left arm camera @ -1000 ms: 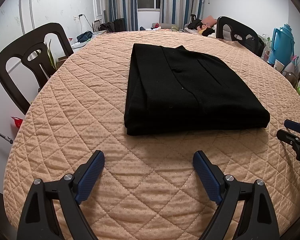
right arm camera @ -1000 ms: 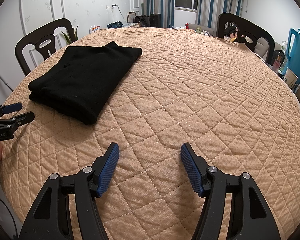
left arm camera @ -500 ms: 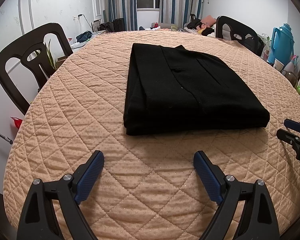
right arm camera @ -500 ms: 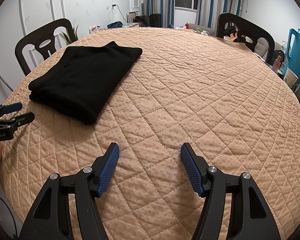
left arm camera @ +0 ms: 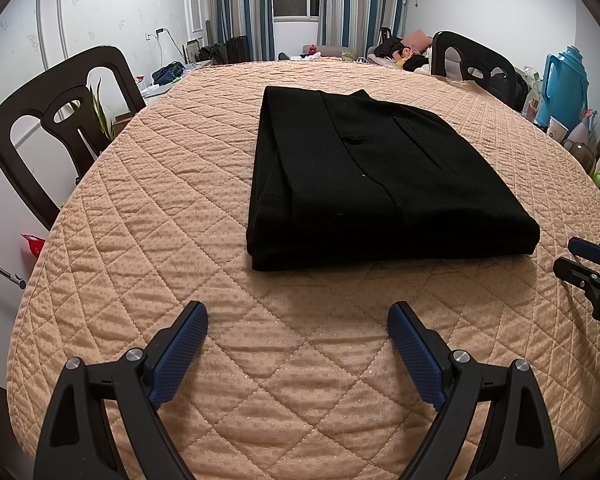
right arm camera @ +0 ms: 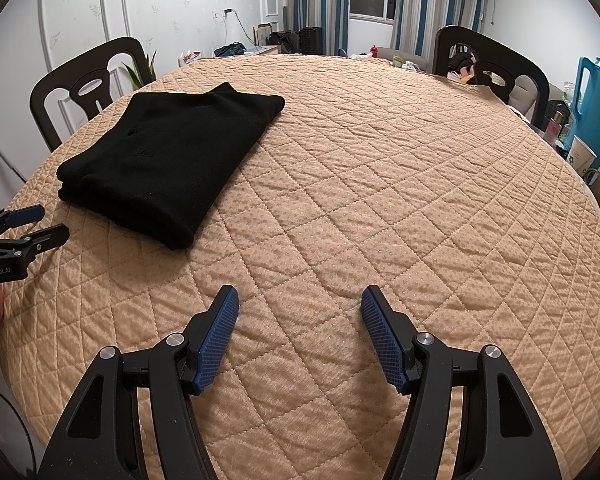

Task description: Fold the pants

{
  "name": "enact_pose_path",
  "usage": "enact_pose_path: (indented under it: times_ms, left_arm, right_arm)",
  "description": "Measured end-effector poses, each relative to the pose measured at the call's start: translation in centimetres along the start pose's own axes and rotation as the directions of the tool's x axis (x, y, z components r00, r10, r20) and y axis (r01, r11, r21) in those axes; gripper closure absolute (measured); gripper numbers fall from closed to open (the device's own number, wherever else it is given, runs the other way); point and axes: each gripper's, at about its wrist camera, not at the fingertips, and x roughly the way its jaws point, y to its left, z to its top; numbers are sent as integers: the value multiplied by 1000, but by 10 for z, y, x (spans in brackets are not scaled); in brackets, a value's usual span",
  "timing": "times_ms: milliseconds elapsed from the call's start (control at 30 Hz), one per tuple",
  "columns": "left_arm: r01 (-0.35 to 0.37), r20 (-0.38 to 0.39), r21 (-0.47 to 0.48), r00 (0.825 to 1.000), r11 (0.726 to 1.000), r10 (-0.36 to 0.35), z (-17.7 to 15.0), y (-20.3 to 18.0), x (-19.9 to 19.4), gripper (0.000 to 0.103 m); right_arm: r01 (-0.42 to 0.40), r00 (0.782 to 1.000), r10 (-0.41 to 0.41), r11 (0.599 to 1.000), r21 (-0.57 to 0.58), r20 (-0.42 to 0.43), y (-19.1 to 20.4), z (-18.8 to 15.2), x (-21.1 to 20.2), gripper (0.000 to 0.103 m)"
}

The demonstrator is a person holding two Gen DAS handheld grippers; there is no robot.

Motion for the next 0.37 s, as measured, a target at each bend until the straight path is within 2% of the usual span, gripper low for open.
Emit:
enact_pose_path:
  times_ms: [367]
  left_arm:
    - [1,0,0,1000,1000,-1,0,0,0,9]
  right_arm:
    - [0,1000,0,1000,0,0,0,0,0,39]
